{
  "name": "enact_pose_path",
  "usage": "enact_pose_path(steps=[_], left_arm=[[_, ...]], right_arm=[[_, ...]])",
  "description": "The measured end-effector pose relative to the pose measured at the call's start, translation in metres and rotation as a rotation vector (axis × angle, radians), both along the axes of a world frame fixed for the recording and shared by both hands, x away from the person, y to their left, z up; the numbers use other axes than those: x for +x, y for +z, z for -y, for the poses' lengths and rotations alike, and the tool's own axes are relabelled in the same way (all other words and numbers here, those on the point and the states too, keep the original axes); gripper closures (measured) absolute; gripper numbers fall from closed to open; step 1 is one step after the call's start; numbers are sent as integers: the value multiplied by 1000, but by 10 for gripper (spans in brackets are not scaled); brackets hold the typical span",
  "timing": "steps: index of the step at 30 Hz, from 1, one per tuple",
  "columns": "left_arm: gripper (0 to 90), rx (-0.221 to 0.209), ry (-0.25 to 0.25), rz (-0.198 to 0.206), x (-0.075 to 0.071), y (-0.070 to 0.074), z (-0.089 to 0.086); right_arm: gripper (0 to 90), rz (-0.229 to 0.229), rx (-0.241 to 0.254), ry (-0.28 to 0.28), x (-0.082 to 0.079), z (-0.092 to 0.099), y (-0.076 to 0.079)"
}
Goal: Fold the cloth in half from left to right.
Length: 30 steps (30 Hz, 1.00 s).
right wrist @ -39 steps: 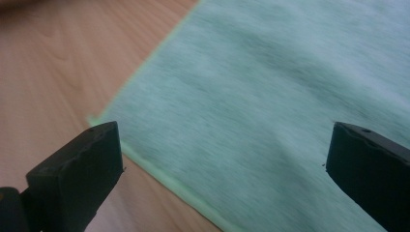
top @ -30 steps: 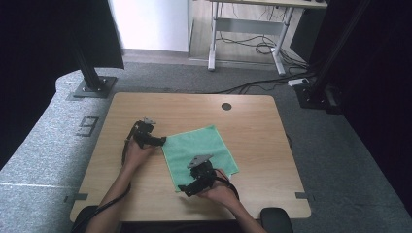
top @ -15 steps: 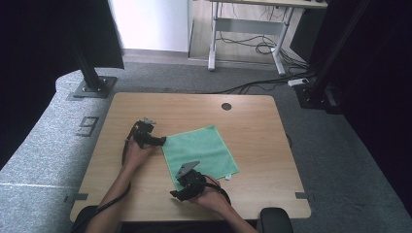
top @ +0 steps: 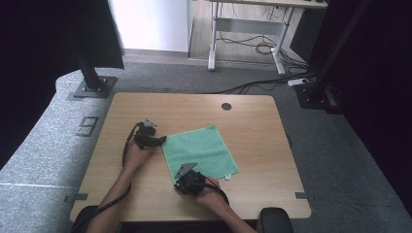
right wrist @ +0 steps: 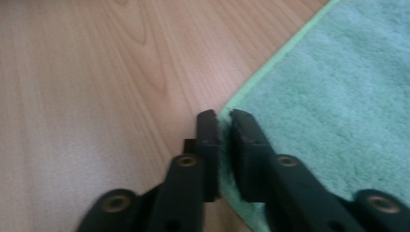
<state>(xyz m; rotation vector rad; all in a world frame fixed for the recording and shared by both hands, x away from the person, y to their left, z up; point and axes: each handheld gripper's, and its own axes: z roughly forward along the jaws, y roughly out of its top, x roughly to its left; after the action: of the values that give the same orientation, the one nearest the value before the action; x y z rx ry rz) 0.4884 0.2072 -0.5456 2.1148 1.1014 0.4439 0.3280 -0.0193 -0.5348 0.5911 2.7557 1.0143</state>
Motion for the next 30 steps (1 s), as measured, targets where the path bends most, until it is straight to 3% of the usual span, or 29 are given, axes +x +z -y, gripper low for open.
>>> enact_pose_path(steps=[3,5,7,11,19,30], left_arm=[[622,-16,-30,-1,-2,0,2],[778,-42,-48,-25,-2,1,3],[857,-71,-48,-46,-1,1,1],[878,-80,-26,-63,0,2,-5],[884,-105,14,-90,-2,4,-21],[884,-75,9,-19,-5,21,-8]], right_arm=[[859,-16,10,-12,3,2,0],[864,-30,11,-15,4,2,0],[866,-33,15,-15,5,2,0],[866,-49,33,-18,6,0,-1],[867,-27,37,-5,5,-8,0],[869,12,102,-26,6,7,23]])
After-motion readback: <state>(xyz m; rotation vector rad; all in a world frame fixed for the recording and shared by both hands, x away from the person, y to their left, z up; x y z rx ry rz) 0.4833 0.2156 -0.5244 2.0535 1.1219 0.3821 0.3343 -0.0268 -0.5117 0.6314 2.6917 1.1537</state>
